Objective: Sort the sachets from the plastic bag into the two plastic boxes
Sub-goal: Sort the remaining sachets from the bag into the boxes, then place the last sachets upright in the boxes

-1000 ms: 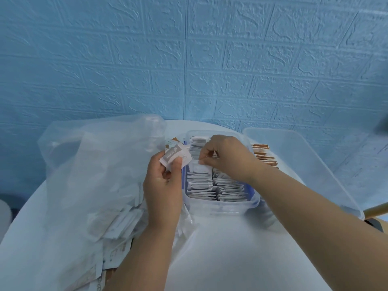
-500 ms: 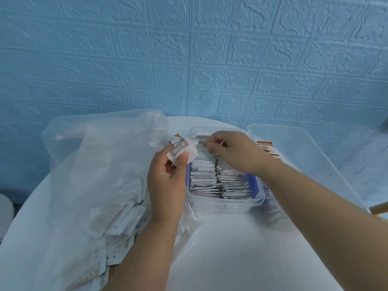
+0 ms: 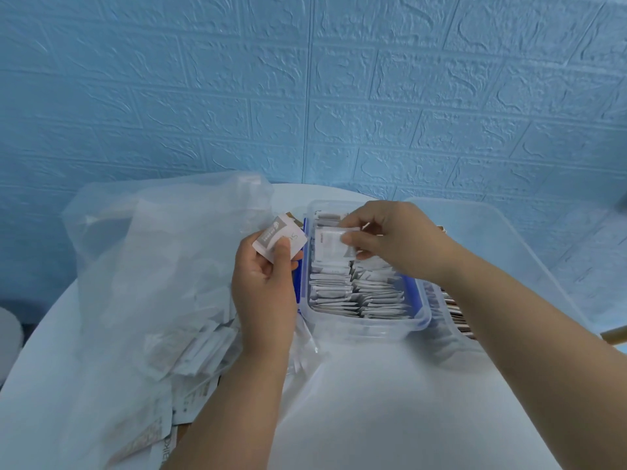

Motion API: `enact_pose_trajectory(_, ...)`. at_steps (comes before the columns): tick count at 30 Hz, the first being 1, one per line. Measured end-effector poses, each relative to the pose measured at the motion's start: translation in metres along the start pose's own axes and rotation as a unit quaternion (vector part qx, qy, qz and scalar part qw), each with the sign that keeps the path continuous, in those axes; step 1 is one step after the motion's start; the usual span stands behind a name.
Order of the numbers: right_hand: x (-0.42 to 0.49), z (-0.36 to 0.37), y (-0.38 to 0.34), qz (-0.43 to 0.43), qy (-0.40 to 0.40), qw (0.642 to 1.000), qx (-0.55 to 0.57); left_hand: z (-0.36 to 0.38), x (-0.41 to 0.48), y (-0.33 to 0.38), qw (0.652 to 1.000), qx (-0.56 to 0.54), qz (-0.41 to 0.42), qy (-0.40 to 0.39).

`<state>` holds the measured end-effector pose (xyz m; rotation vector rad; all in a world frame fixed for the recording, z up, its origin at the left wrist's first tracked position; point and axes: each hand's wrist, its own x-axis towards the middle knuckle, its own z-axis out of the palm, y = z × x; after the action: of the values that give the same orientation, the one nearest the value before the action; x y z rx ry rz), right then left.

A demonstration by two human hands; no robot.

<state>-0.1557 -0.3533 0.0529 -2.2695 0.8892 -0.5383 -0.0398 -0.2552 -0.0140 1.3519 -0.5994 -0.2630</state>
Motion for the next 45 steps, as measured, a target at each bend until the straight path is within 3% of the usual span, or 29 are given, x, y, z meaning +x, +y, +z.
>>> enact_pose_trajectory(9, 0.001, 0.016, 0.005, -0.043, -0.001, 0.989, -0.143, -0.001, 0.0, -0.004, 1.0, 0.027, -0.003, -0.005)
enact_pose_trajectory(15, 0.003, 0.018, 0.009, -0.046, -0.056, 0.979, -0.192, -0.001, 0.0, -0.006, 0.999, 0.038, -0.001, -0.012)
enact_pose_trajectory(26, 0.015, 0.021, 0.015, -0.015, -0.09, 0.978, -0.19, -0.001, 0.0, -0.006, 0.999, 0.038, -0.005, -0.018)
enact_pose_trajectory(30, 0.013, 0.017, 0.015, -0.007, -0.066, 0.987, -0.147, 0.0, -0.001, -0.007, 0.999, 0.03, -0.004, -0.041)
enact_pose_trajectory(32, 0.011, 0.014, 0.008, 0.021, -0.035, 0.999, -0.02, 0.0, -0.002, -0.005, 0.998, 0.027, -0.001, -0.064)
enact_pose_trajectory(34, 0.008, 0.013, 0.0, 0.046, -0.061, 0.987, 0.143, -0.001, -0.003, -0.004, 0.996, 0.027, 0.008, -0.08)
enact_pose_trajectory(36, 0.006, 0.015, -0.004, 0.033, -0.092, 0.978, 0.186, -0.001, -0.004, -0.003, 0.996, 0.026, 0.021, -0.086)
enact_pose_trajectory(40, 0.007, 0.017, -0.003, 0.011, -0.041, 0.985, 0.166, -0.002, -0.002, -0.008, 0.994, 0.062, 0.037, -0.088)
enact_pose_trajectory(45, 0.007, -0.006, -0.003, -0.048, -0.007, 0.997, -0.062, -0.002, 0.003, -0.013, 0.992, 0.081, -0.021, -0.093)
